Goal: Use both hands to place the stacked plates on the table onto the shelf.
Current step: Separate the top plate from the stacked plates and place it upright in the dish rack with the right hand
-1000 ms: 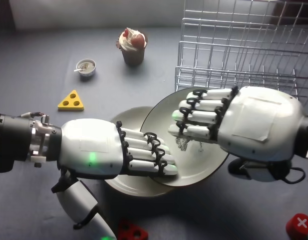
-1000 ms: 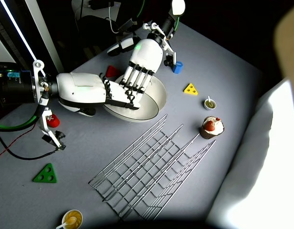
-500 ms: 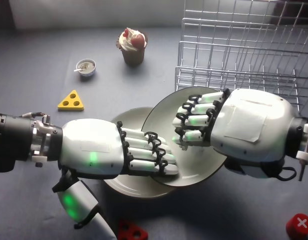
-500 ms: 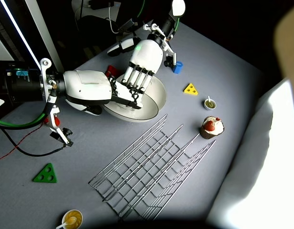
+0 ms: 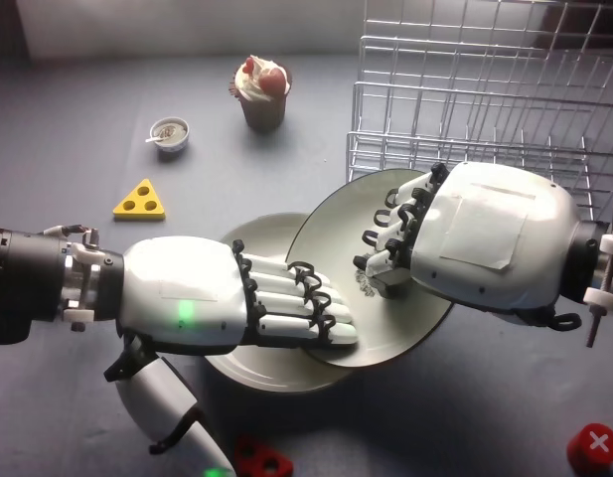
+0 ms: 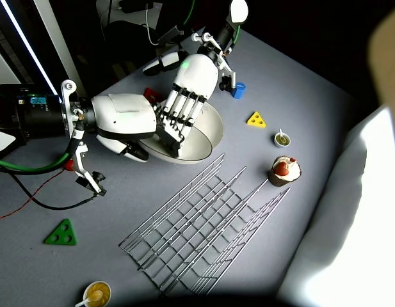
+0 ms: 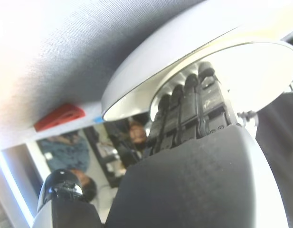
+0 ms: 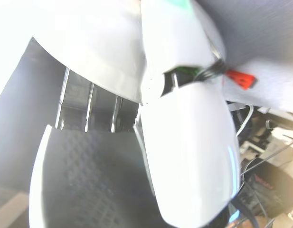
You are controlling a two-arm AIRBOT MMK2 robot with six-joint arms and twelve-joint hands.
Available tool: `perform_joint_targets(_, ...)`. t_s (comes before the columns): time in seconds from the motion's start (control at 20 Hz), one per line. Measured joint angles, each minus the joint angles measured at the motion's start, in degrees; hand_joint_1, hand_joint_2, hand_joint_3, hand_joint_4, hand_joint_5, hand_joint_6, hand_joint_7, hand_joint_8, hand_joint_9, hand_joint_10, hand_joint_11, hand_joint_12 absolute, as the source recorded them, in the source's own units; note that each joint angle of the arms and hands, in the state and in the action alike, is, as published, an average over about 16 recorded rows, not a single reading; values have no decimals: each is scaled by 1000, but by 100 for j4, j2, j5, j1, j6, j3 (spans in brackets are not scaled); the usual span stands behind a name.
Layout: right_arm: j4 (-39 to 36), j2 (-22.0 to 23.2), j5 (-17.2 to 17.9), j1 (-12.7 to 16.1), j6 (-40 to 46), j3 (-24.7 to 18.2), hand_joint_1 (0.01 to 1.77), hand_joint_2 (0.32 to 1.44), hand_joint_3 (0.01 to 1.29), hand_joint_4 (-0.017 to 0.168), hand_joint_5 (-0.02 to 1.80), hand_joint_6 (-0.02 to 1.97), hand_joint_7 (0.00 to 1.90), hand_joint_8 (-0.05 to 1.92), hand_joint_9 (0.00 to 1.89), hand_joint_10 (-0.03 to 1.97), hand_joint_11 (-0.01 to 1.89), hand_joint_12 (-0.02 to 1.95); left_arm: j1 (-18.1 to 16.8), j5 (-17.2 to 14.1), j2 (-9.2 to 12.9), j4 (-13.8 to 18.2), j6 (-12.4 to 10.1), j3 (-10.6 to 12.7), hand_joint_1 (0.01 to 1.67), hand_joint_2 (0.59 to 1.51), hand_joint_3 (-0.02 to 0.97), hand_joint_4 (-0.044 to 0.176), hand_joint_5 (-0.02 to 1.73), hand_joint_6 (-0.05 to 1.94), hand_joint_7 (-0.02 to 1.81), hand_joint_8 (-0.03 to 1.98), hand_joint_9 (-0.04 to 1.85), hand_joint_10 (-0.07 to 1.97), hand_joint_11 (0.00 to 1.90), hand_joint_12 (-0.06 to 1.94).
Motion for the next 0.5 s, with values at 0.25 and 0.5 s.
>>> perform_joint_targets(0.25,21,-6,86,21,-14,-41,1553,908,14,3,923,601,1003,264,957,386,840,1067,-4,-34,51,-107,-3,9,28,838,19,-4,44,-23,49,-12,78,-9,107,22)
perform_joint_targets(0.5,53,-2,107,34,-13,-172,1521,884,14,0,948,706,1089,215,1029,429,918,1246,-125,-68,264,-239,-2,-4,30,844,20,-3,66,-8,75,-8,89,-1,109,28)
